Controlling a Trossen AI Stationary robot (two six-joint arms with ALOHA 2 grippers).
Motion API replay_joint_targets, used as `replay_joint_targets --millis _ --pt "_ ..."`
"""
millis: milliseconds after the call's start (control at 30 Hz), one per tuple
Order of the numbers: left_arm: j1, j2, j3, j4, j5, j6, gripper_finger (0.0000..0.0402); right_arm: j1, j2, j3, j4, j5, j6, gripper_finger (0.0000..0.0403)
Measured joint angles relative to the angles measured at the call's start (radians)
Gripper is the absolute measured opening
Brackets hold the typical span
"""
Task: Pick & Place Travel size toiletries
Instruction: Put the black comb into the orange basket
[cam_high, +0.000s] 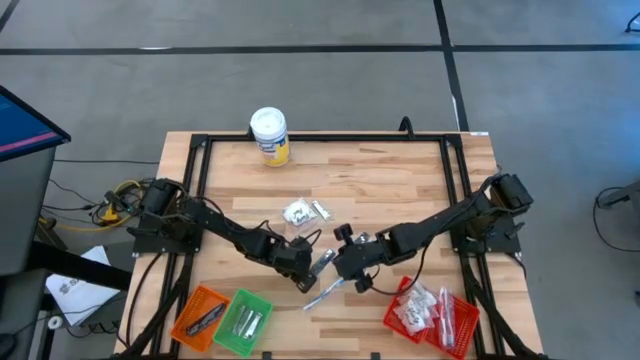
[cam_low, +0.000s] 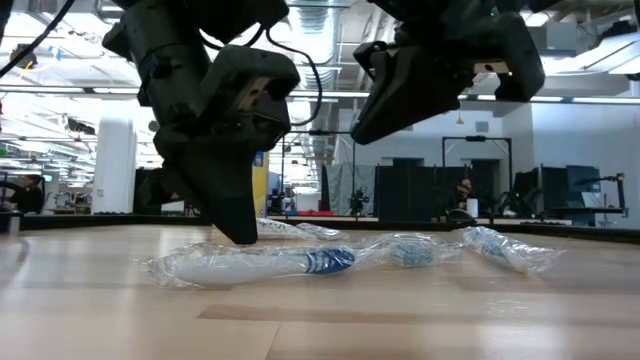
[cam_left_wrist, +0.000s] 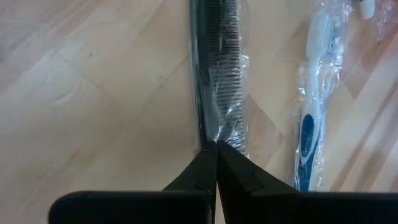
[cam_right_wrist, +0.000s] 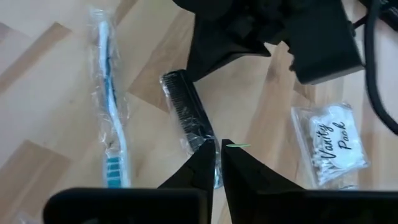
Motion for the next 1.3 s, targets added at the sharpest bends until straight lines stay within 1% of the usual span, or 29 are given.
replay_joint_targets --millis 133,200,267,500,667,833,1000,1133,1300 --pt "0.003 0.0 0.0 -0.002 -0.002 -0.024 0.0 -0.01 0.021 0.001 0.014 -0.036 -0.005 0.0034" --pt "0.005 0.001 0.0 -0.013 0.013 -0.04 0.0 -0.015 0.038 -0.004 -0.001 -0.065 -0.006 0.0043" --pt "0.01 0.012 0.002 -0.011 0.035 -0.044 0.0 -0.024 0.066 0.003 0.038 -0.092 -0.008 0.0052" --pt "0.01 0.037 0.005 -0.028 0.078 -0.072 0.0 -0.043 0.086 0.001 0.066 -0.113 -0.013 0.0092" --pt "0.016 0.034 0.005 -0.042 0.08 -0.095 0.0 -0.054 0.085 0.001 0.063 -0.115 -0.06 0.0135" --pt "0.047 0.035 0.004 -0.074 0.162 -0.116 0.0 -0.061 0.085 0.001 0.064 -0.115 -0.121 0.0189" --pt "0.058 0.036 0.001 -0.092 0.164 -0.118 0.0 -0.065 0.126 0.001 0.078 -0.116 -0.143 0.0227" --pt "0.06 0.037 0.001 -0.094 0.167 -0.112 0.0 -0.07 0.146 0.001 0.083 -0.113 -0.147 0.0234" --pt "0.06 0.037 0.001 -0.092 0.165 -0.101 0.0 -0.086 0.146 0.001 0.086 -0.088 -0.125 0.0225"
